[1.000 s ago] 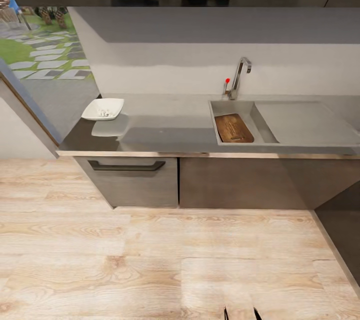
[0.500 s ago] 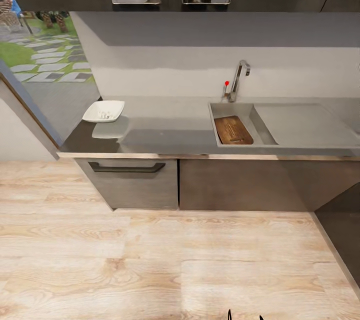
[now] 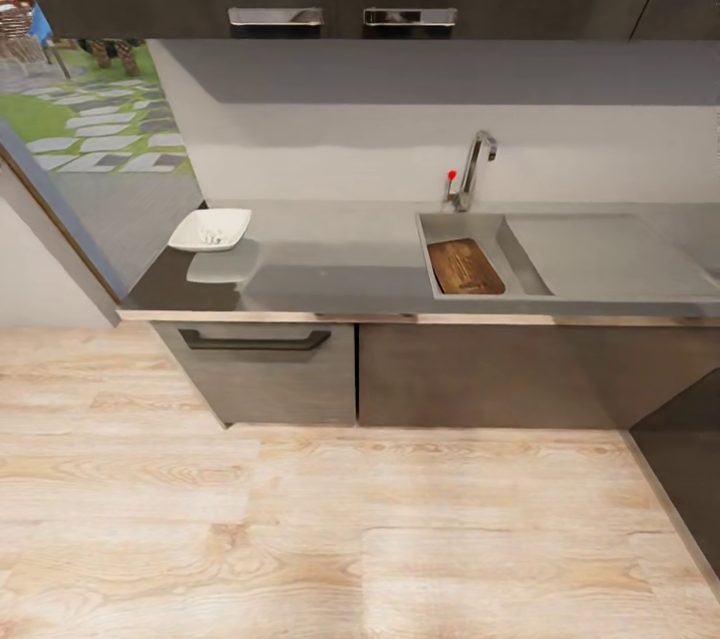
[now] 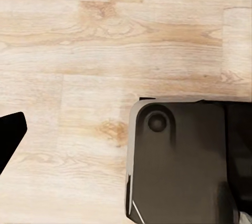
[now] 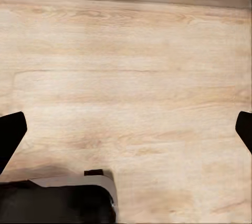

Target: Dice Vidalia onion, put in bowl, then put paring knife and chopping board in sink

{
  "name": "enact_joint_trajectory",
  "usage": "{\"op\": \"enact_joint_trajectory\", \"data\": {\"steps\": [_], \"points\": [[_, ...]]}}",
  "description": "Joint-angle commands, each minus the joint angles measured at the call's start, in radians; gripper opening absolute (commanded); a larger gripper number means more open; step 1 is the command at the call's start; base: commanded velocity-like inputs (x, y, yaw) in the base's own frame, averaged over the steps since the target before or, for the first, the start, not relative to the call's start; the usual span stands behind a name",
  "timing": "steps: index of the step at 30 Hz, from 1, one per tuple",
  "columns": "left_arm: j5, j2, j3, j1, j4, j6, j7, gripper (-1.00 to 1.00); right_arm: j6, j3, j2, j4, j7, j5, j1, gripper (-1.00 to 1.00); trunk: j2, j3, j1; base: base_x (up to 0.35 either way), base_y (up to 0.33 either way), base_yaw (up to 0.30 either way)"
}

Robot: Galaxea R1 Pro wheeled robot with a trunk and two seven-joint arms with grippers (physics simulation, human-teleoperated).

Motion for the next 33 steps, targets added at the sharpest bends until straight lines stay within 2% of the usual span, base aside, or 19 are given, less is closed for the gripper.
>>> {"op": "enact_joint_trajectory", "data": {"steps": [1, 5, 7, 8, 11, 12, 14, 16, 17, 19, 21, 22, 24, 27, 29, 30, 33], "points": [[-0.005, -0.002, 0.004, 0.000, -0.001, -0.001, -0.006, 1.00, -0.002, 0.014, -0.011, 0.000, -0.005, 0.000, 0.046, 1.00, -0.002, 0.000, 0.001, 0.000, 0.000, 0.000], [-0.005, -0.002, 0.003, 0.000, 0.000, -0.001, -0.006, 1.00, -0.002, 0.015, -0.018, -0.004, -0.003, 0.002, 0.195, 1.00, -0.002, 0.007, 0.001, 0.000, 0.000, 0.000], [-0.005, -0.002, 0.003, 0.000, 0.000, -0.001, -0.006, 1.00, -0.002, 0.015, -0.018, -0.010, -0.002, 0.002, 0.224, 1.00, -0.002, 0.009, 0.001, 0.000, 0.000, 0.000], [-0.005, -0.003, 0.003, 0.000, 0.000, -0.001, -0.006, 1.00, -0.002, 0.013, -0.028, -0.053, -0.002, 0.002, 0.234, 1.00, -0.002, 0.009, 0.001, 0.000, 0.000, 0.000], [-0.005, -0.003, 0.003, 0.000, -0.001, -0.001, -0.006, 1.00, -0.002, 0.007, -0.104, -0.221, -0.007, -0.001, 0.239, 1.00, -0.002, 0.010, 0.001, 0.000, 0.000, 0.000], [-0.005, -0.003, 0.003, 0.000, -0.001, -0.001, -0.006, 1.00, -0.002, 0.003, -0.137, -0.307, -0.009, -0.003, 0.240, 1.00, -0.002, 0.010, 0.001, 0.000, 0.000, 0.000], [-0.005, -0.004, 0.003, 0.000, 0.000, -0.001, -0.006, 1.00, -0.002, -0.008, -0.176, -0.409, -0.014, -0.005, 0.239, 1.00, -0.002, 0.010, 0.001, 0.000, 0.000, 0.000], [-0.005, -0.004, 0.003, 0.000, 0.000, -0.001, -0.006, 1.00, 0.063, -0.061, -0.219, -0.564, -0.035, -0.003, 0.238, 1.00, -0.002, 0.010, 0.001, 0.000, 0.000, 0.000], [-0.005, -0.004, 0.003, 0.000, 0.000, -0.001, -0.006, 1.00, 0.098, -0.083, -0.227, -0.612, -0.041, -0.001, 0.238, 1.00, -0.002, 0.010, 0.001, 0.000, 0.000, 0.000], [-0.005, -0.004, 0.003, 0.000, 0.001, -0.001, -0.006, 1.00, 0.194, -0.133, -0.236, -0.714, -0.048, 0.006, 0.234, 1.00, -0.002, 0.010, 0.001, 0.000, 0.000, 0.000], [-0.005, -0.004, 0.003, 0.000, 0.003, -0.001, -0.006, 1.00, 0.276, -0.159, -0.240, -0.785, -0.059, 0.033, 0.214, 1.00, -0.002, 0.010, 0.001, 0.000, 0.000, 0.000], [-0.005, -0.004, 0.002, 0.000, 0.005, -0.001, -0.006, 1.00, 0.306, -0.169, -0.240, -0.805, -0.088, 0.059, 0.188, 1.00, -0.002, 0.010, 0.001, 0.000, 0.000, 0.000], [-0.005, -0.004, 0.002, 0.000, 0.005, -0.001, -0.006, 1.00, 0.330, -0.178, -0.241, -0.817, -0.193, 0.104, 0.140, 1.00, -0.002, 0.010, 0.001, 0.000, 0.000, 0.000], [-0.005, -0.004, 0.002, 0.000, 0.003, -0.001, -0.006, 1.00, 0.321, -0.181, -0.238, -0.818, -0.340, 0.169, 0.117, 1.00, -0.002, 0.010, 0.001, 0.000, 0.000, 0.000], [-0.005, -0.006, 0.002, 0.000, -0.002, 0.000, -0.005, 1.00, 0.262, -0.178, -0.232, -0.807, -0.403, 0.236, 0.111, 1.00, -0.002, 0.010, 0.001, 0.000, 0.000, 0.000], [-0.006, -0.007, 0.002, 0.000, -0.005, 0.000, -0.005, 1.00, 0.208, -0.175, -0.226, -0.780, -0.419, 0.265, 0.110, 1.00, -0.002, 0.010, 0.001, 0.000, 0.000, 0.000], [-0.005, -0.018, 0.001, 0.000, -0.026, 0.004, -0.004, 1.00, 0.138, -0.178, -0.205, -0.651, -0.432, 0.287, 0.109, 1.00, -0.002, 0.010, 0.001, 0.000, 0.000, 0.000]]}}
